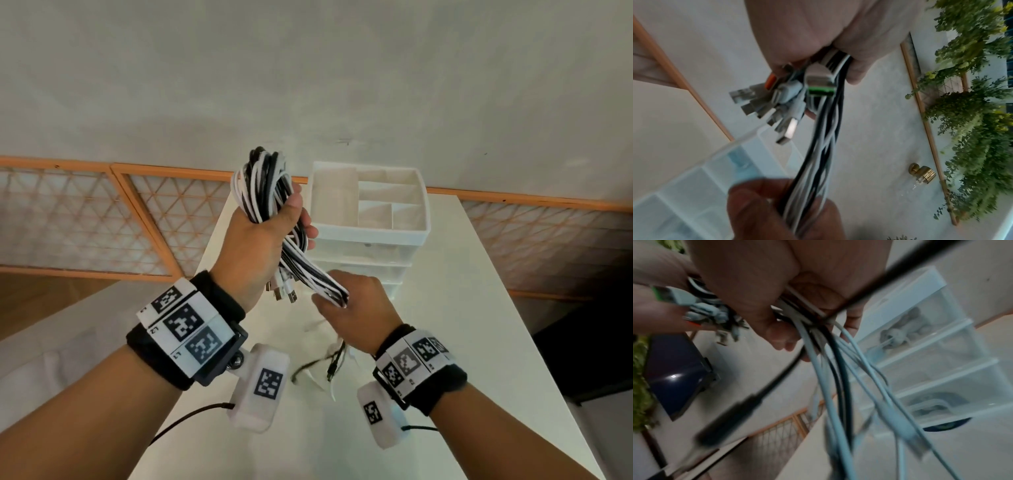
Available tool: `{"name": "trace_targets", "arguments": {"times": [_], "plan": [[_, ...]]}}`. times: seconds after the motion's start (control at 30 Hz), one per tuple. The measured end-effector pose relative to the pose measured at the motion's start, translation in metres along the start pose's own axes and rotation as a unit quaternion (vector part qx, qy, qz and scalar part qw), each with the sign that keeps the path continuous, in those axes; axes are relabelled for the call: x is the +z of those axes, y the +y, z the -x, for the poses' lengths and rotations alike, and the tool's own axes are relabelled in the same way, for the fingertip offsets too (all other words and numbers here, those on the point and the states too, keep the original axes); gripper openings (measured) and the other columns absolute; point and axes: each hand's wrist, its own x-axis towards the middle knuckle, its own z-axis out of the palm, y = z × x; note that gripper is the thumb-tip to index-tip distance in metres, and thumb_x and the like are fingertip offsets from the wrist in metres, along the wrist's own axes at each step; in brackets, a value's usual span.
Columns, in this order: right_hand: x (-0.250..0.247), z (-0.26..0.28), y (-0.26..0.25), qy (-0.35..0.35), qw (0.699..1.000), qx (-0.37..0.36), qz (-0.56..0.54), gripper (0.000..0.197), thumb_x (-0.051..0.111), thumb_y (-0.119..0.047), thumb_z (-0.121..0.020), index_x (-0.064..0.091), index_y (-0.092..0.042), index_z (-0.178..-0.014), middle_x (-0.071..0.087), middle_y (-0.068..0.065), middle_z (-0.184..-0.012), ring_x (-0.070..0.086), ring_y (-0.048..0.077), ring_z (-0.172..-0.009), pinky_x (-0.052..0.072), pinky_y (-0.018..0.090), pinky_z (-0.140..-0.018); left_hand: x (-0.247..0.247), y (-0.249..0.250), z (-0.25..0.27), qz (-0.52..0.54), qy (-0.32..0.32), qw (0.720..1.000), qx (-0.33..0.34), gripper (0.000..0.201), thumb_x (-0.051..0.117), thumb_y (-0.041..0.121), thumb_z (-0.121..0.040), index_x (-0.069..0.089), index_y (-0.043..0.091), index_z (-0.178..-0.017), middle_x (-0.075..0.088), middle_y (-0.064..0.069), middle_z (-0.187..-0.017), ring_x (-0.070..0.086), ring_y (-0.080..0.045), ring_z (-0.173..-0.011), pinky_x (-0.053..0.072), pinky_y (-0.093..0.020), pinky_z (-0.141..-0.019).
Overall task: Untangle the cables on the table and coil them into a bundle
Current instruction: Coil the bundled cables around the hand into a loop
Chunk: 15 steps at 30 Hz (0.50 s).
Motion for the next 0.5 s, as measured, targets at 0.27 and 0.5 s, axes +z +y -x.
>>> {"name": "trace_targets", "arguments": {"times": [0.27, 0.5], "plan": [[-0.02, 0.002, 0.034, -0.007, 0.992, 0.123, -0.01, 0.038, 0.074, -0.039, -0.085, 0.066, -0.01, -0.062, 0.059, 0.002, -0.051, 0.05, 0.014, -0.046, 0.044, 0.026, -0.05, -0.01, -0.008, 0.004, 0.036, -0.05, 0.998, -0.027, 0.006, 0.052, 0.015, -0.1, 0.055, 0.01, -0.099, 0.052, -0.009, -0.072, 0.054, -0.026, -0.068, 0.051, -0.039, -0.067], [-0.035, -0.004, 0.026, -0.041, 0.991, 0.125, 0.039, 0.043, 0.068, -0.024, -0.084, 0.05, -0.007, -0.049, 0.041, -0.007, -0.037, 0.041, 0.004, -0.042, 0.033, 0.015, -0.047, -0.003, -0.015, 0.013, -0.231, -0.286, 0.918, -0.15, 0.033, 0.063, 0.031, -0.093, 0.062, -0.001, -0.099, 0.061, -0.005, -0.068, 0.06, -0.021, -0.066, 0.049, -0.033, -0.074]]}}
